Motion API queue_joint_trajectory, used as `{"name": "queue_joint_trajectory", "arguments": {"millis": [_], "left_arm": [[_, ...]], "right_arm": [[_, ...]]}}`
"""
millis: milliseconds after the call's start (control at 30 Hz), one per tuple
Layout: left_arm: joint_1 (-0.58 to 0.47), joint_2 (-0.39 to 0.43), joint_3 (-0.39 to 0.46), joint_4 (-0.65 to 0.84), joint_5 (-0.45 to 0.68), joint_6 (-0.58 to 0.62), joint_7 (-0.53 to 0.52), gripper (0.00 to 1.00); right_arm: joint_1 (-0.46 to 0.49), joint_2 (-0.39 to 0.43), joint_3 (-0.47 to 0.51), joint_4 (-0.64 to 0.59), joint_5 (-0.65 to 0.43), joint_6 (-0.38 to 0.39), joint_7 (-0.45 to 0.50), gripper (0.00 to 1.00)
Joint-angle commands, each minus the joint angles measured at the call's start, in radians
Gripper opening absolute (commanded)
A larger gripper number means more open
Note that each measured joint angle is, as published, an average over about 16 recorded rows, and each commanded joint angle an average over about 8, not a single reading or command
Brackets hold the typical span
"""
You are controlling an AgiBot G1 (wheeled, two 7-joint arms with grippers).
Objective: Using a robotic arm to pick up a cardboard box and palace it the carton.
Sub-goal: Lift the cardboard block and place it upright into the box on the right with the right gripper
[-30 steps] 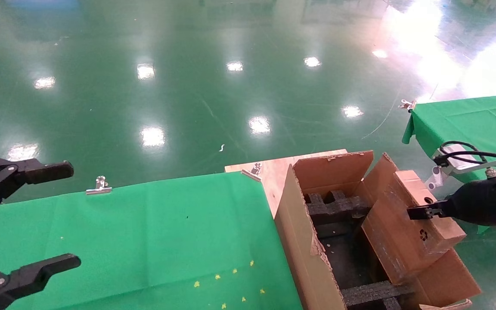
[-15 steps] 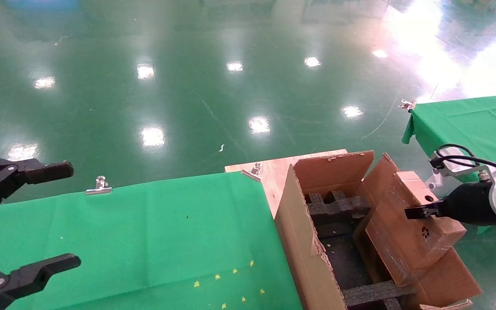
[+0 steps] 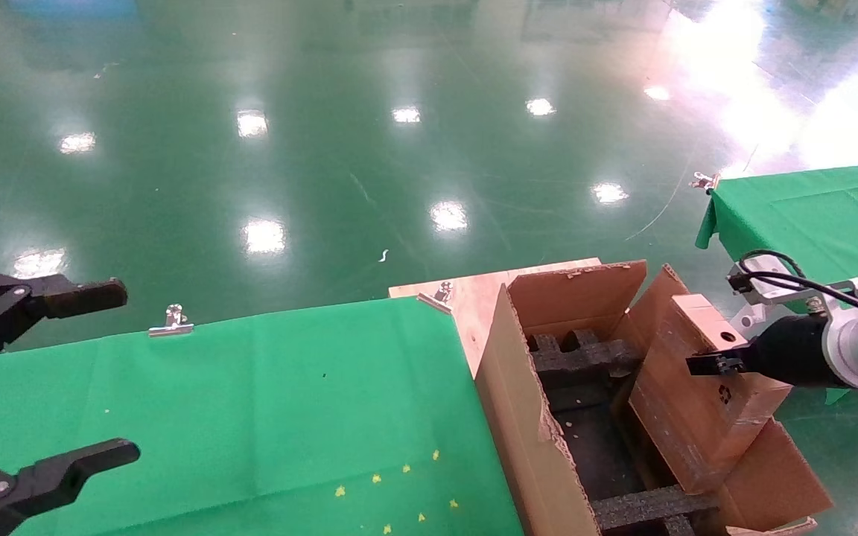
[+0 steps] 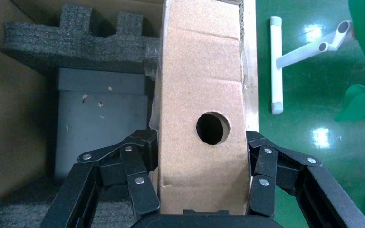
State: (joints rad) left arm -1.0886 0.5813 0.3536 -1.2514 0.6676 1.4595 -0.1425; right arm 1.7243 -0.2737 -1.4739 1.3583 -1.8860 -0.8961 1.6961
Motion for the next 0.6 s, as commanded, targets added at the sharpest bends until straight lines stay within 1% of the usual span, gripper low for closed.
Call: {"name": "queue_joint_trajectory", "arguments": {"millis": [33,600], "left_arm": [[0.0,0.0,0.0,0.0,0.0,0.0,0.0,1.0],[0.0,0.0,0.0,0.0,0.0,0.0,0.0,1.0]], "right_arm": [[-0.005,-0.003,-0.002,0.0,-0.009,0.009,0.006,0.0],[-0.04,-0.021,-0.018,0.0,-0.087,0.07,0.064,0.0]]}}
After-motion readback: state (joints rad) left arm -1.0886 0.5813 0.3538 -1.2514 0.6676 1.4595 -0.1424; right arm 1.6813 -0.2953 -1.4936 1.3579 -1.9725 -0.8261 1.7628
